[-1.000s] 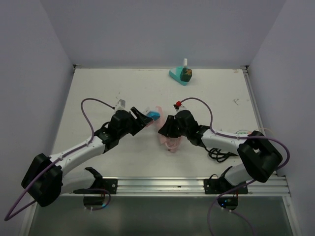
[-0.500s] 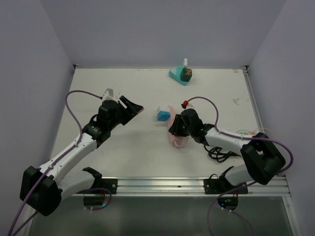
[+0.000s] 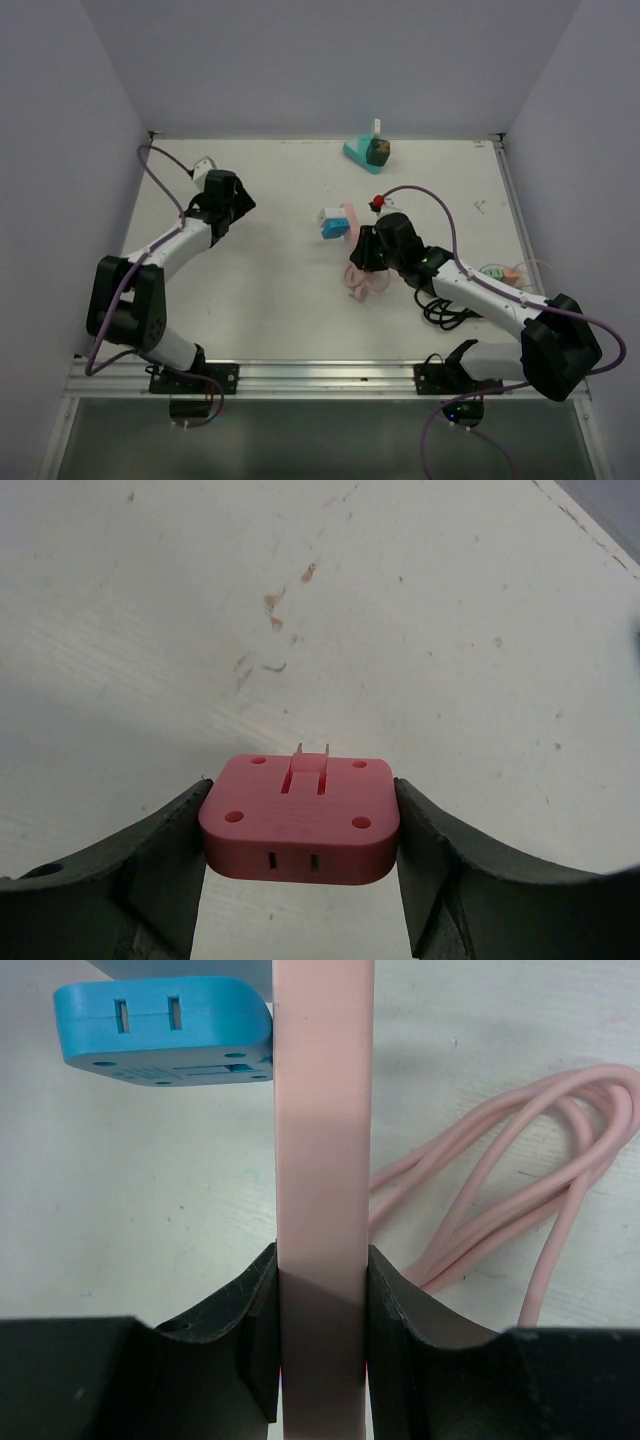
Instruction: Pull the plug off the socket
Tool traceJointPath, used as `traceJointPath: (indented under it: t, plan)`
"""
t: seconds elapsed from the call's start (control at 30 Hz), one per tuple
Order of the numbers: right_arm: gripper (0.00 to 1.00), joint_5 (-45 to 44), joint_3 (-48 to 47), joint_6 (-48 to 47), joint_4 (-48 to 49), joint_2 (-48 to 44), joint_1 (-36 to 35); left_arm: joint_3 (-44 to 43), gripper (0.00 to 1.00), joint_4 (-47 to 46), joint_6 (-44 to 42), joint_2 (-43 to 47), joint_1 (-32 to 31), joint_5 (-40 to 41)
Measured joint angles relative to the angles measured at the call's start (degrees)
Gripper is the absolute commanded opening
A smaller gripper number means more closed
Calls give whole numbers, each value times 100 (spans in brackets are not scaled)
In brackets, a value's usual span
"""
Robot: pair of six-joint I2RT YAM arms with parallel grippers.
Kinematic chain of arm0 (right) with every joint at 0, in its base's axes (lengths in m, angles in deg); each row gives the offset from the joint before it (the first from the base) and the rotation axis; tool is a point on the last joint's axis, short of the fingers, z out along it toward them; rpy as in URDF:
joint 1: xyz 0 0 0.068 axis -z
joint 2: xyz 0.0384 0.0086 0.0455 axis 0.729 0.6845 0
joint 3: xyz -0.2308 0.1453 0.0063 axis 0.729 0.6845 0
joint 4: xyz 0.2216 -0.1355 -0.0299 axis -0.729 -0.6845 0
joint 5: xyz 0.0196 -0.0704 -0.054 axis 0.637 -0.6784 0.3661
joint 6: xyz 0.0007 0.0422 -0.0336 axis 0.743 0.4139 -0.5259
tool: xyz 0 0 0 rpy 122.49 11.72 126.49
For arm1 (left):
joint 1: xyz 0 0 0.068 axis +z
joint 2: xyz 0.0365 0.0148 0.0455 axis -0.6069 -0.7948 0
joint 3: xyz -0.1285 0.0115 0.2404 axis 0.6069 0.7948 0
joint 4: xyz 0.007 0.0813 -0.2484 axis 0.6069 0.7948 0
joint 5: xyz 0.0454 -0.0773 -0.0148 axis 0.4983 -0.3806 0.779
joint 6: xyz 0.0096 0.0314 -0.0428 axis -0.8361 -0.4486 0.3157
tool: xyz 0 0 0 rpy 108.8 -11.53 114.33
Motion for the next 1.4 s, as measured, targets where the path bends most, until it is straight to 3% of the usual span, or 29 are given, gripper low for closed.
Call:
traceJointPath:
  t: [0.2, 0.43, 0.57, 0.63, 0.77, 0.87, 1.13, 1.4]
  plan:
    - [0, 234, 0, -219, -273, 0, 0, -1150, 19, -146, -505, -1429, 275, 361]
    - [0, 505, -4, -361, -422, -2, 0, -1438, 36, -562, -1003, -2236, 341, 632]
    - [0, 566, -4, -376, -455, -2, 0, -1451, 59, -623, -1084, -2452, 343, 629]
    - [0, 588, -4, -387, -461, -9, 0, -1449, 65, -686, -1095, -2452, 343, 629]
    - [0, 671, -4, -411, -466, -9, 0, -1259, 90, -785, -1102, -2402, 343, 590]
    - [0, 680, -4, -431, -472, -11, 0, -975, 97, -798, -1056, -2214, 343, 516]
    - [0, 697, -4, -448, -481, -11, 0, -481, 100, -656, -831, -1169, 339, 131]
    - [0, 793, -4, -212, -400, -13, 0, 518, 100, -551, -289, 619, -52, -1209]
